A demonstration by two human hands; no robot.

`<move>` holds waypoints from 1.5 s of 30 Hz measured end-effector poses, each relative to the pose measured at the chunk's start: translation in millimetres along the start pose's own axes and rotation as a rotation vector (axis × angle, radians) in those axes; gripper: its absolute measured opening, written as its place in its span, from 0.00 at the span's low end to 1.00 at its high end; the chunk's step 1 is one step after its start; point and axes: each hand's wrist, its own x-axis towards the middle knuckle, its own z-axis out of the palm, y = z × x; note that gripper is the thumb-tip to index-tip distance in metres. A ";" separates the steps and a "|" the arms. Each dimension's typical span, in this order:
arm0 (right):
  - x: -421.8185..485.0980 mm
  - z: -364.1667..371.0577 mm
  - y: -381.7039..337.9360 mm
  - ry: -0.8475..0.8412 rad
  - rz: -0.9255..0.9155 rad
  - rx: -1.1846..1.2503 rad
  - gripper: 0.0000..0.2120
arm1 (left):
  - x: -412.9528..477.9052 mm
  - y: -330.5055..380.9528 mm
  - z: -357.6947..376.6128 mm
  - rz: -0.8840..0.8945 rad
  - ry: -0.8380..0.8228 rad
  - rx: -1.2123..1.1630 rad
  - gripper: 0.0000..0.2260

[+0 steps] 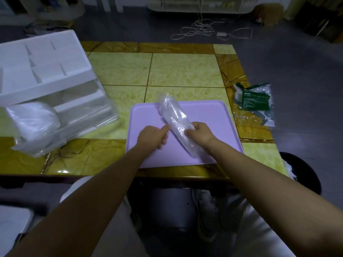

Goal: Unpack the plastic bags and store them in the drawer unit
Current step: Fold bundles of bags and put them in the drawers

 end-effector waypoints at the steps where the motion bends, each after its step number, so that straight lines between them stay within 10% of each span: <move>1: -3.7 2.5 -1.3 -0.039 0.008 0.065 0.04 | -4.8 1.2 1.2 -0.140 -0.128 -0.188 0.21; 8: -32.2 15.7 -16.6 -0.269 0.048 0.282 0.03 | -14.9 4.0 1.0 -0.247 -0.026 -0.740 0.13; 15: -48.8 10.4 -25.6 0.067 -0.090 0.237 0.26 | -36.1 5.4 -26.0 -0.039 0.370 -0.515 0.08; 18: -64.1 3.4 -36.9 -0.157 -0.045 0.307 0.24 | -48.9 10.0 -32.1 0.065 0.398 -0.408 0.09; 24: -91.3 11.5 -47.5 -0.569 0.016 0.265 0.19 | -80.3 24.3 -29.4 0.110 0.253 -0.461 0.09; 39: -106.4 60.0 -71.4 -0.262 -0.105 0.592 0.06 | -136.0 7.9 -77.5 -0.068 0.271 -0.454 0.14; 45: -112.7 86.5 -91.9 -0.317 -0.146 0.633 0.10 | -157.3 -2.7 -111.1 -0.352 -0.127 -0.655 0.30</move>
